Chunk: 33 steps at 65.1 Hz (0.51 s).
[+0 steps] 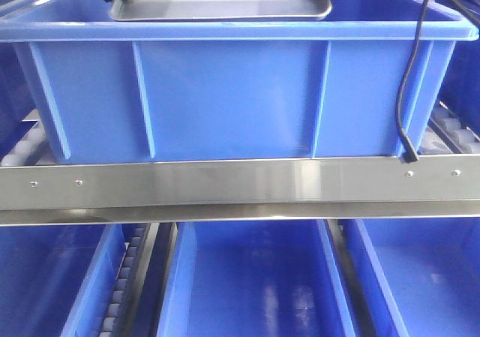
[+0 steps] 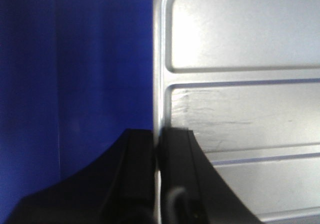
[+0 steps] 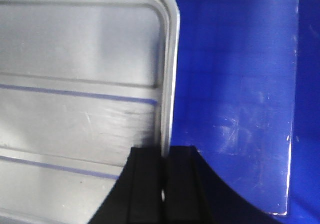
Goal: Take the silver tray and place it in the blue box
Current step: 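Lower the tray into the blue bin with both grippers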
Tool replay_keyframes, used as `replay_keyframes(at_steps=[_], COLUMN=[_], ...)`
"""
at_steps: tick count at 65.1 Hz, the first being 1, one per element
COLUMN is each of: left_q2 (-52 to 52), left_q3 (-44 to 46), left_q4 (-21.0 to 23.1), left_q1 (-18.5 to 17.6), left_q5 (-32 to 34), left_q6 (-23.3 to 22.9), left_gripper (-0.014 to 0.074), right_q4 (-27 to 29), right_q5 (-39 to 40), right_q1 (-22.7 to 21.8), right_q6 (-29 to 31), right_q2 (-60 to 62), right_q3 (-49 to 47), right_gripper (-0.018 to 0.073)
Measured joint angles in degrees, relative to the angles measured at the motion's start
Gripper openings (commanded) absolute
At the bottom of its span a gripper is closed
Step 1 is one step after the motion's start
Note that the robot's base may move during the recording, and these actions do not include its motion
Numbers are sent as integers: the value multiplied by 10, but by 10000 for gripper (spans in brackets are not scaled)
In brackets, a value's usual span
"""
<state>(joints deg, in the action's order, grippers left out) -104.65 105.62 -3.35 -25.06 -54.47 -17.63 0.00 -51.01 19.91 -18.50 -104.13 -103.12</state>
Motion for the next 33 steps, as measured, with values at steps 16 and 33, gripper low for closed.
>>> replay_keyframes(at_steps=[16, 33], left_q2=[-3, -3], left_q3=[0, 1], left_q4=[0, 0], left_q1=[1, 1], left_q5=[0, 0], left_q6=[0, 0], left_gripper=[-6, -6], right_q4=[0, 0], right_q5=[0, 0], right_q1=[0, 0], right_q6=[1, 2], right_q2=[0, -1], right_q3=[-2, -3], right_gripper=[57, 57])
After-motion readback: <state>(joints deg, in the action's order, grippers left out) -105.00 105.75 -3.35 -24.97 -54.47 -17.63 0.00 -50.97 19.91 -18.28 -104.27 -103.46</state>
